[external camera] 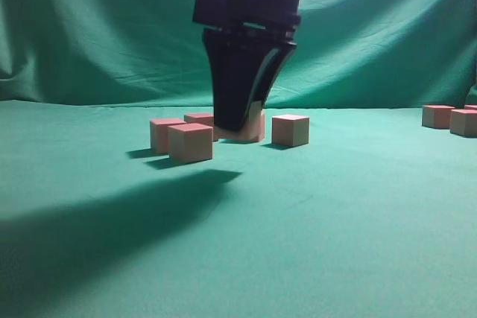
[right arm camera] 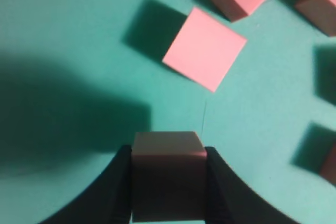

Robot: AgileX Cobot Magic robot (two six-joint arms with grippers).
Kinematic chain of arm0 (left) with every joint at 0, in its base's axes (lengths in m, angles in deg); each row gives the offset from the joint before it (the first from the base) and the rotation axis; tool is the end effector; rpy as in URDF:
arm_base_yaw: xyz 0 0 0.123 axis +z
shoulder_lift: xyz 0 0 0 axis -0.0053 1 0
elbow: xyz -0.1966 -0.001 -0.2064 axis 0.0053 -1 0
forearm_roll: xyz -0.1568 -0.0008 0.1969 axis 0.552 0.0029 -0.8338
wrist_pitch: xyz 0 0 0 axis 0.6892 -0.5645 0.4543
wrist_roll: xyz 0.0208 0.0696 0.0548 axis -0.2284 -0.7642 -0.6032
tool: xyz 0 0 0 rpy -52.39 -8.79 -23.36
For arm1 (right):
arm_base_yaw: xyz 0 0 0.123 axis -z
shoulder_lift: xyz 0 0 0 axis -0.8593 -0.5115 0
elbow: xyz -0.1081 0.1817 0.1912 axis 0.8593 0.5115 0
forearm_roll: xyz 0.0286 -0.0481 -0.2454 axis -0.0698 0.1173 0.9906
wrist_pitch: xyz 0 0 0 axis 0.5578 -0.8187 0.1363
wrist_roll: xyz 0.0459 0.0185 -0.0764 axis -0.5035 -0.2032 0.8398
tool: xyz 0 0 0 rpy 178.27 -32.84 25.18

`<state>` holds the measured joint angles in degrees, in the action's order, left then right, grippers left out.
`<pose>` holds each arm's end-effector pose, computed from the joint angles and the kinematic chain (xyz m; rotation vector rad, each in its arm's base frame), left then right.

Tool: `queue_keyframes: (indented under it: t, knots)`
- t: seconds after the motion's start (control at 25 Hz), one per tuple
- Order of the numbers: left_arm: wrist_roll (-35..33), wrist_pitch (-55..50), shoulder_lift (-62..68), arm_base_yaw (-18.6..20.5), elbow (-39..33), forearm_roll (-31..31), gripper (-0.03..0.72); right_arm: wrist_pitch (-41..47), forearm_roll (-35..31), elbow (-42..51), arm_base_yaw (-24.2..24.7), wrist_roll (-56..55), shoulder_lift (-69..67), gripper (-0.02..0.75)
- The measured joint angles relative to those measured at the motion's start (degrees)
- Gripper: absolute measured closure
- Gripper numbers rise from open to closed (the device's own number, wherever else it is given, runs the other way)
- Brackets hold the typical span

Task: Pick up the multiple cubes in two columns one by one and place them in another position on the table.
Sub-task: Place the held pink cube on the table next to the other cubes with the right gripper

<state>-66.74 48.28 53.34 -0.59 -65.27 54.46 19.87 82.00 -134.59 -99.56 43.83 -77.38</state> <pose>0.0529 0.0004 0.1775 0.0211 1.8294 0.0172 0.2989 0.2613 0.1966 -1.6755 2.3957 0.1227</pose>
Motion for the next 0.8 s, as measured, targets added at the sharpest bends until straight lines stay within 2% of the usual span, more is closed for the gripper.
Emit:
queue_keyframes:
  t: [0.8]
  knots:
    - [0.0, 0.0, 0.0, 0.0, 0.0, 0.0, 0.688, -0.8, 0.3, -3.7, 0.0, -0.7, -5.3, 0.469]
